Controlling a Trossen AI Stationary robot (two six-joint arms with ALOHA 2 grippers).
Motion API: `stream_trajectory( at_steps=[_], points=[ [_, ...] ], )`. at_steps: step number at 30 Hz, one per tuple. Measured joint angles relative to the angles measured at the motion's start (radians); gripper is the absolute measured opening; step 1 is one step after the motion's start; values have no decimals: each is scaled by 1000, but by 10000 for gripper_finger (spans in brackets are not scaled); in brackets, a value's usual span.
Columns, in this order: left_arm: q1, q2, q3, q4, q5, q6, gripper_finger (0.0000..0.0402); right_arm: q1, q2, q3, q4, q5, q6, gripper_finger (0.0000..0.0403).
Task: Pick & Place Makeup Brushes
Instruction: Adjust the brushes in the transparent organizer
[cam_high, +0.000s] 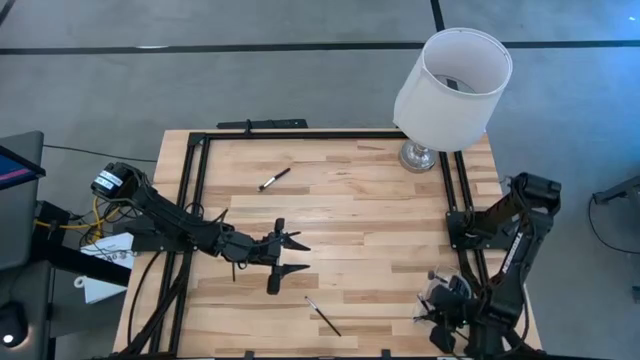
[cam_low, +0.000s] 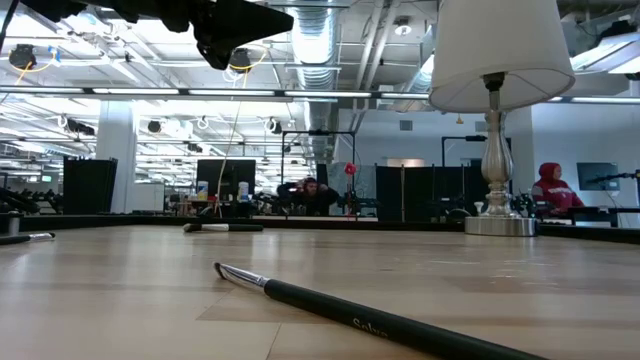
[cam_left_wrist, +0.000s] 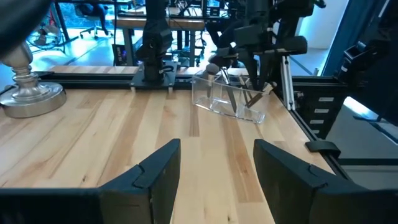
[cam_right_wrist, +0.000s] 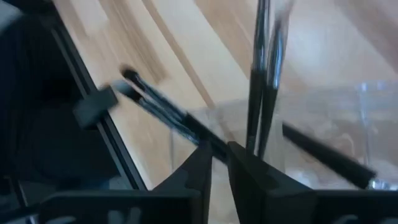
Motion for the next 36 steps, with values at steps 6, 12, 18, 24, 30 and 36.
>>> stream_trajectory(
  at_steps=[6,12,18,24,30,36],
  points=[
    [1,0,0,-4,-2,0,200,47,8,62,-52,122,-5,5],
    [4,0,0,-4,-3,1,200,78,5,195,-268,265,-14,8],
    [5,0,0,-4,-3,2,200,-22,6,212,-343,302,-140,19],
    [5,0,0,-4,-3,3,200,-137,6,212,-346,270,-291,62],
    [3,0,0,-5,-3,3,200,-184,6,212,-345,152,-309,114],
    [3,0,0,-7,-3,3,200,-160,9,212,-345,126,-267,149]
  ],
)
